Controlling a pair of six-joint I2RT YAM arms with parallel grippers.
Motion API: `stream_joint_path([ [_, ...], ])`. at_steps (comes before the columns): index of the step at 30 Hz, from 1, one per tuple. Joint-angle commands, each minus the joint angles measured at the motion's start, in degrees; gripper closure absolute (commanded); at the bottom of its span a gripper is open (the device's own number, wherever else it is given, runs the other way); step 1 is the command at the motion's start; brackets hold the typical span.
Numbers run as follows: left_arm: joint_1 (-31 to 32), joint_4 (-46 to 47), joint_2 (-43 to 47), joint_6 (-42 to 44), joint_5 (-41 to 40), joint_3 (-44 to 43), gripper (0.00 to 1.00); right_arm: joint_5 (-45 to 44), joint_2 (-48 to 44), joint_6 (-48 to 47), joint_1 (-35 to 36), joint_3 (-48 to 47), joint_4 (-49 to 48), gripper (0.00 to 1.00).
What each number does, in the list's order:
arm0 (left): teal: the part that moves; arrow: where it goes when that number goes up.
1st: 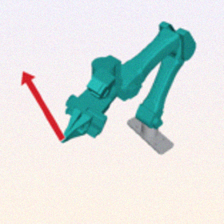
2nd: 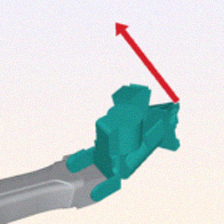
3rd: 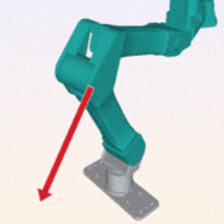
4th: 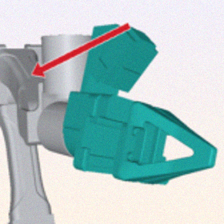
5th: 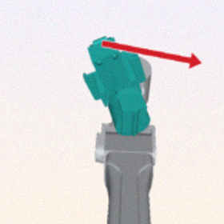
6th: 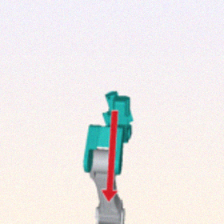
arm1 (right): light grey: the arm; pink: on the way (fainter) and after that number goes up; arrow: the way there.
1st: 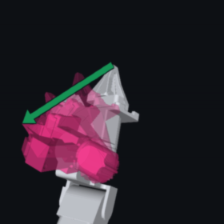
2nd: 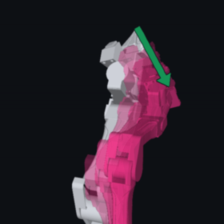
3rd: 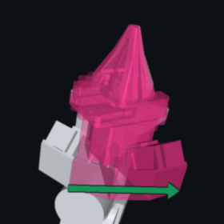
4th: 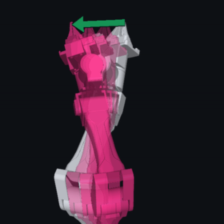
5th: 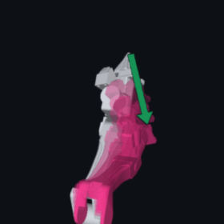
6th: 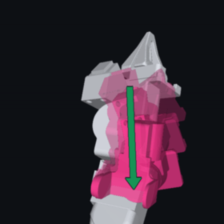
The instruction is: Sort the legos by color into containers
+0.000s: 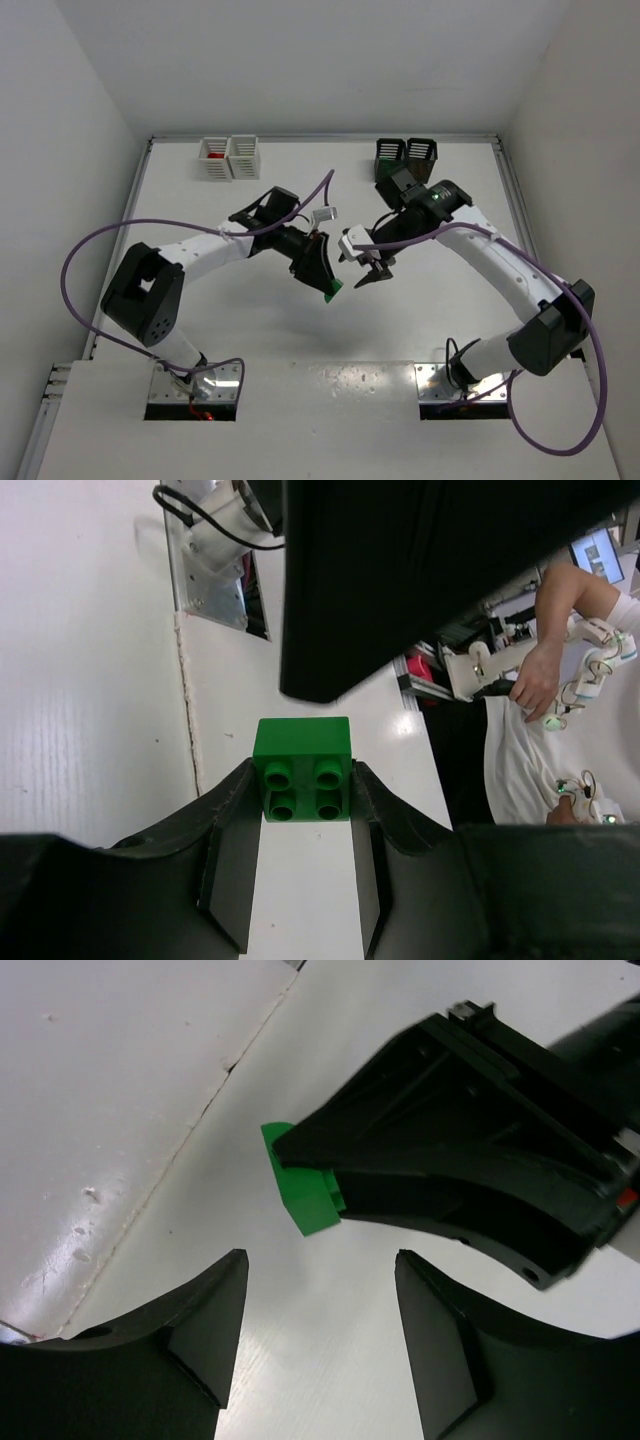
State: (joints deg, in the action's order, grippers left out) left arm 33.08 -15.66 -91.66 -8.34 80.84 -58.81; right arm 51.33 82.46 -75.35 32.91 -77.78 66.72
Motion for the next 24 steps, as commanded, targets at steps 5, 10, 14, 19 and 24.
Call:
stream_joint_path([
  [5, 0.23, 1.51, -0.98, -0.1, 2.48, -2.89, 0.83, -1.94, -0.28, -3.05, 3.91, 0.61, 0.08, 0.39],
  [10, 0.23, 1.51, -2.03, -0.1, 3.01, -4.03, 0.83, -2.99, 0.25, -3.05, 5.15, 0.61, -0.45, 0.39],
  [14, 0.23, 1.51, -2.03, -0.1, 3.01, -4.04, 0.83, -3.52, 1.48, -1.82, 6.29, 0.61, -0.98, 0.39],
  [19, 0.23, 1.51, -1.51, -0.1, 3.01, -4.04, 0.83, -3.52, 2.1, -0.59, 7.52, 1.31, -2.29, 0.42],
  [24, 0.23, 1.51, -1.51, -0.1, 3.54, -4.04, 0.83, -3.52, 2.62, 0.56, 8.66, 1.84, -3.44, 0.44],
])
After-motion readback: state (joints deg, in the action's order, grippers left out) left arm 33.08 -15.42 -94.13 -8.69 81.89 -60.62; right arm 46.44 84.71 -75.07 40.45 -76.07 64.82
